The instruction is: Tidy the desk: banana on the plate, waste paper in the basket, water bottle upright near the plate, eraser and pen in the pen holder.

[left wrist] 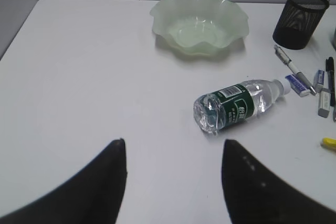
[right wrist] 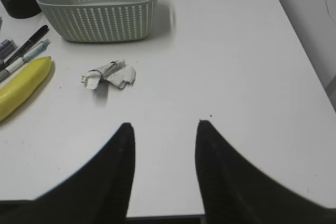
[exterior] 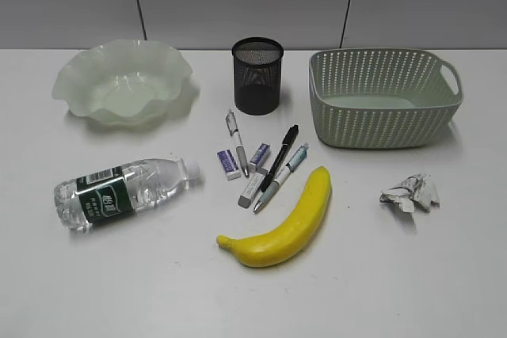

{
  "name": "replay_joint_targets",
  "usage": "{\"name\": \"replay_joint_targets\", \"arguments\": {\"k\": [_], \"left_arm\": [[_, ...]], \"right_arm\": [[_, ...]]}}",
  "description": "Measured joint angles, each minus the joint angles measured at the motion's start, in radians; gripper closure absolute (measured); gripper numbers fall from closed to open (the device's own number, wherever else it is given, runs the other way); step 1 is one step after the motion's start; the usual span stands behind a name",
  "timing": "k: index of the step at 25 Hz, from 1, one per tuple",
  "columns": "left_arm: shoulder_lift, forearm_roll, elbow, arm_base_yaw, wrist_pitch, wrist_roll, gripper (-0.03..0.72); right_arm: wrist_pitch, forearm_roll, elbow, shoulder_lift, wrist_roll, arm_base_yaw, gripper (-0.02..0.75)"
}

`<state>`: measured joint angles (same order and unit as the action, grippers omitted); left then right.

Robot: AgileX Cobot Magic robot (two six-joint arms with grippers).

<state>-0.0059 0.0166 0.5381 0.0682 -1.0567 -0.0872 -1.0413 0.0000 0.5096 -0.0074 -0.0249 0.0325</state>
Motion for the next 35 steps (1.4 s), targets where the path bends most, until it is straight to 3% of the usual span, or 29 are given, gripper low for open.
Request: {"name": "replay_joint_targets", "arguments": {"k": [35], "left_arm": [[0.0, 0.008, 0.0, 0.0, 0.0, 0.0, 0.253]], "right_arm": [[0.0, 0.0, 0.0, 0.0, 0.0, 0.0, 0.422]]}}
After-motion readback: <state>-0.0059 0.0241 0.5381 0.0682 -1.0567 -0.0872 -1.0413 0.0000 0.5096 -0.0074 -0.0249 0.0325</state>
